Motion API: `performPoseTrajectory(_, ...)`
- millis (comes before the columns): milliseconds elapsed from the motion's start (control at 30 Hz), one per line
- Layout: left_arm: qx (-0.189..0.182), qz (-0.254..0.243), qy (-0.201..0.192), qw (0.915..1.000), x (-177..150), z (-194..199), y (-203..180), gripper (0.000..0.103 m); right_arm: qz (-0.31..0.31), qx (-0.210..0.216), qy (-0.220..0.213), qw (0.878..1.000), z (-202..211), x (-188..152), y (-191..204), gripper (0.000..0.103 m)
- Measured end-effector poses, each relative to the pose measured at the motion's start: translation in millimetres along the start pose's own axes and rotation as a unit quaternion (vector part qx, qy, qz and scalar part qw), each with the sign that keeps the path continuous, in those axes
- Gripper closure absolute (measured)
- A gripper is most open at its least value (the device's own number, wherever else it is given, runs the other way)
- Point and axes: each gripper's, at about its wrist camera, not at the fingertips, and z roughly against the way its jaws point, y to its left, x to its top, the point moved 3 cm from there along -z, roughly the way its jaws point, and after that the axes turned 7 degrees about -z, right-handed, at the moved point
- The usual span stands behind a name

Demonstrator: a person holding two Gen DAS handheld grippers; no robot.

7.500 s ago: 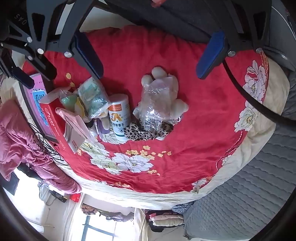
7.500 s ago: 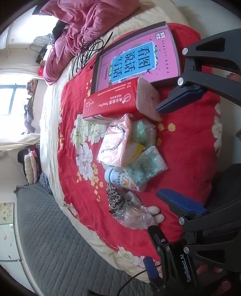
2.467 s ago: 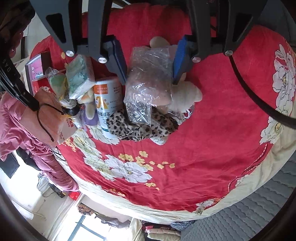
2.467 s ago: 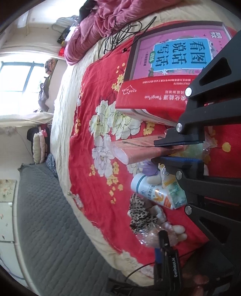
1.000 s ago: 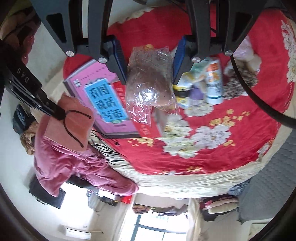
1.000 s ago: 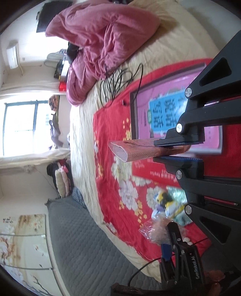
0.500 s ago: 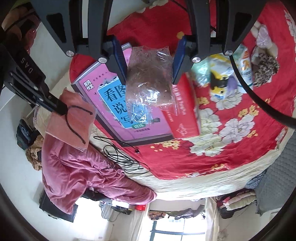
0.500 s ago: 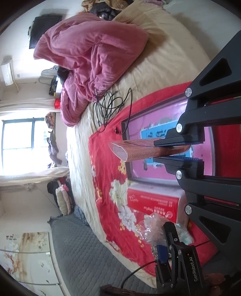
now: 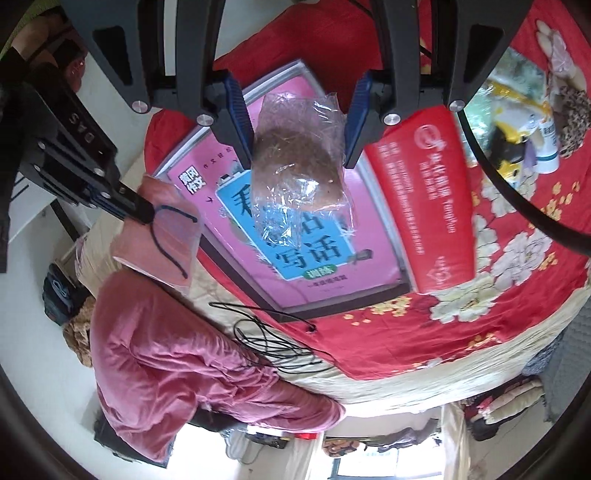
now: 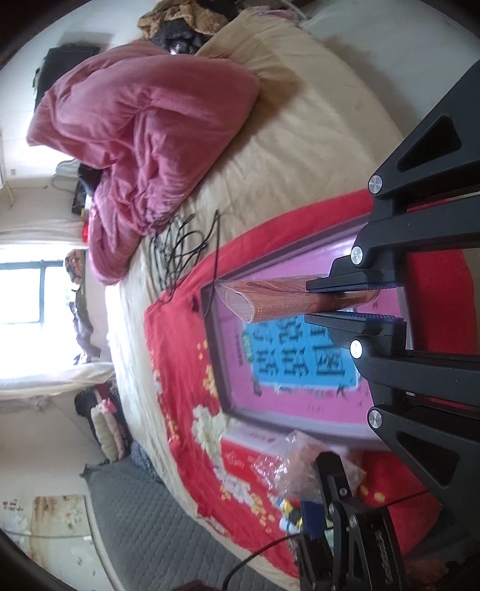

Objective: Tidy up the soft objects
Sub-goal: 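Carry the pink packet and clear bag with both tools over the pink tray, then release the pink packet onto the tray with the right tool while the left tool releases the clear bag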

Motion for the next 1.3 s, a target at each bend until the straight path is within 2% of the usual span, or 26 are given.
performPoseTrajectory(133, -0.001, -0.017, 0.012, 0.9998, -1.3, -14.1, -10.0, 0.056, 0.007, -0.027, 0.005, 1.000, -15.7, -2.9, -12.3, 0.094)
performPoseTrajectory(333, -0.001, -0.028, 0.031, 0.9991, -4.0, -34.3, -14.8, 0.056, 0.072, -0.054, 0.021, 0.996, -36.0, -17.7, -7.0, 0.093)
performPoseTrajectory(533, -0.002, -0.027, 0.042, 0.9987, -5.7, -47.1, -15.7, 0.056, 0.091, -0.015, 0.058, 0.994, -54.5, -35.3, 0.6, 0.091)
performPoseTrajectory(633, -0.001, -0.030, 0.046, 0.9985, -6.0, -51.7, -16.2, 0.056, 0.078, 0.007, 0.073, 0.994, -59.9, -39.7, 2.6, 0.085)
performPoseTrajectory(733, 0.000, -0.034, 0.047, 0.9983, -6.8, -54.1, -17.6, 0.056, 0.068, 0.013, 0.083, 0.994, -64.7, -41.0, 3.5, 0.074)
performPoseTrajectory(933, 0.000, -0.033, 0.052, 0.9981, -7.2, -59.2, -17.5, 0.056, 0.048, 0.011, 0.094, 0.994, -68.6, -40.1, -0.8, 0.070)
performPoseTrajectory(1067, -0.001, -0.038, 0.053, 0.9979, -5.3, -61.8, -20.9, 0.056, 0.037, 0.001, 0.099, 0.994, -69.5, -37.6, -6.0, 0.054)
performPoseTrajectory(1300, -0.003, -0.047, 0.061, 0.9970, -5.7, -66.5, -26.9, 0.055, 0.032, -0.010, 0.093, 0.995, -57.4, -33.7, -15.4, 0.048)
